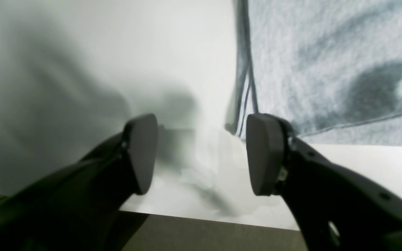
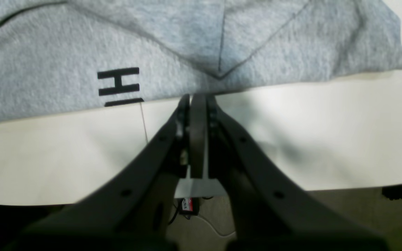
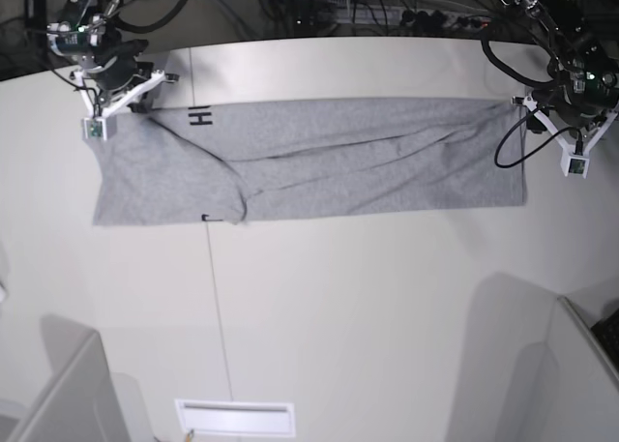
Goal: Fold the T-shirt properly
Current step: 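Open both grippers and move them to the strip's two ends, then grasp the strip ends with both grippers and tug them apart, then lift the strip end with the left gripper and fold it toward the right gripper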
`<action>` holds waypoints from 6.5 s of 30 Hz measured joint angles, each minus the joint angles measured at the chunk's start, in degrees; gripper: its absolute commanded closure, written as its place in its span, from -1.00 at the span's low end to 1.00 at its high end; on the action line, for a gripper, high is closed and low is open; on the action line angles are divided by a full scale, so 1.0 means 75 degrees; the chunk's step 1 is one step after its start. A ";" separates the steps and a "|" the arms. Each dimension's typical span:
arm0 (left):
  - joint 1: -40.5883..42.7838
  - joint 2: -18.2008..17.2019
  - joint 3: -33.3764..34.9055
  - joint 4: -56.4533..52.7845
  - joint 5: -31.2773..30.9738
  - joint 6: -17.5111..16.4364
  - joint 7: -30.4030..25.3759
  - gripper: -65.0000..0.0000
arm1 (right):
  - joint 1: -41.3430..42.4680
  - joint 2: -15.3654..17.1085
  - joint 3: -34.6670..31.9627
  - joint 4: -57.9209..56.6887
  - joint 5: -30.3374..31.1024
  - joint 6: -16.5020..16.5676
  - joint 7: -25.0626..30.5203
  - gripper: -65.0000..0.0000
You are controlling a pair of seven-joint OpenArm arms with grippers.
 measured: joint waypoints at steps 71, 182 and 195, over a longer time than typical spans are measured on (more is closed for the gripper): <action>0.0443 0.0396 0.0950 -0.0574 -0.0425 0.0000 -0.1148 -0.19 | 0.0772 0.0064 -0.0866 -0.0169 -0.0047 0.0000 -0.0050 1.00; -0.0449 -0.0609 0.0638 -0.0085 -0.0431 -0.0020 -0.0446 1.00 | 0.0723 0.0000 -0.0866 -0.0548 -0.0032 0.0003 -0.0029 1.00; -0.0082 0.0478 0.2567 0.0268 -0.0364 -0.0020 -0.0358 1.00 | 0.0813 0.0003 -0.0866 -0.0548 -0.0055 0.0000 -0.0035 1.00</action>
